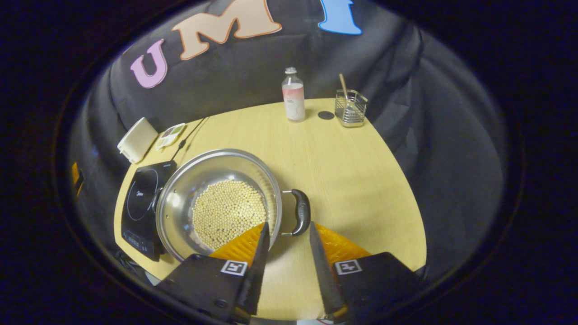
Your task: First push the handle of the pot to place it horizontally, then grasp the pot with both hands and set it on the induction cooktop.
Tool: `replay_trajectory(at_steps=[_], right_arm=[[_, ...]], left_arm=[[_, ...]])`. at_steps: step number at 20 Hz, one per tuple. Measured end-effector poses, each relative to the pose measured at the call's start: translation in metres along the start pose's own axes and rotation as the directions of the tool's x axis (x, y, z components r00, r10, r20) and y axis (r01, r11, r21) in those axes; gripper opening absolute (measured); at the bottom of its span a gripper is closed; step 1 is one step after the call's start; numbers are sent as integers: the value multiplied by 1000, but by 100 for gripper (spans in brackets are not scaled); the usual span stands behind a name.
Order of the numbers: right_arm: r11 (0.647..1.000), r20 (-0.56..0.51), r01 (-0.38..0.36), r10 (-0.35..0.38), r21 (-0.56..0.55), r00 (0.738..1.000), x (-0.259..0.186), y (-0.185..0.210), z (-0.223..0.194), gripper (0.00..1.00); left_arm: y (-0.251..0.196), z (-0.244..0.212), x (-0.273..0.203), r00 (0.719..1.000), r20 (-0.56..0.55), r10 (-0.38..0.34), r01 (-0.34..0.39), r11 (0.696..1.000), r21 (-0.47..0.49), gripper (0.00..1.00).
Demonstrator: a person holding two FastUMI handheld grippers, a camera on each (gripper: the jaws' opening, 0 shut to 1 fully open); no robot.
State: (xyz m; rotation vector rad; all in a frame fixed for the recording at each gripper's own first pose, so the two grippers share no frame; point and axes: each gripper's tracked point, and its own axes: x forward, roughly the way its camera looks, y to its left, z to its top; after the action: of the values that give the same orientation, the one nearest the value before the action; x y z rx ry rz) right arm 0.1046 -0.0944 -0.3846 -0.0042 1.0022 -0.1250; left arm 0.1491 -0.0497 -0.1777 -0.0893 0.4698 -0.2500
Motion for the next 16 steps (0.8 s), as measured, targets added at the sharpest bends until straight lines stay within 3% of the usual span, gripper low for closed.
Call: replay_trajectory(at_steps=[3,4,6,7,8,11,12,16], right_arm=[[999,1,44,-44,23,999,0,3,6,59],[998,3,57,-57,26,998,0,4,7,55],[995,-9,95,-94,20,995,2,2,6,55],[994,-14,111,-111,23,994,1,2,6,55],[992,-9,122,-122,26,993,0,3,7,55],[987,-22,160,-160,4,987,-2,-3,2,55],[986,-26,166,-165,3,986,-1,-3,2,58],[992,-41,129,-128,16,991,10,6,4,55]], left_arm=[[1,-30,23,991,-113,-66,62,997,-36,88],[4,-43,30,983,-163,-86,78,996,-53,92],[7,-61,43,967,-226,-120,102,991,-90,88],[10,-67,49,962,-243,-125,103,989,-102,92],[14,-73,57,957,-259,-130,105,988,-110,87],[27,-90,75,943,-305,-130,100,988,-114,86],[30,-95,79,938,-321,-131,99,989,-114,86],[21,-115,94,905,-381,-188,137,978,-157,86]])
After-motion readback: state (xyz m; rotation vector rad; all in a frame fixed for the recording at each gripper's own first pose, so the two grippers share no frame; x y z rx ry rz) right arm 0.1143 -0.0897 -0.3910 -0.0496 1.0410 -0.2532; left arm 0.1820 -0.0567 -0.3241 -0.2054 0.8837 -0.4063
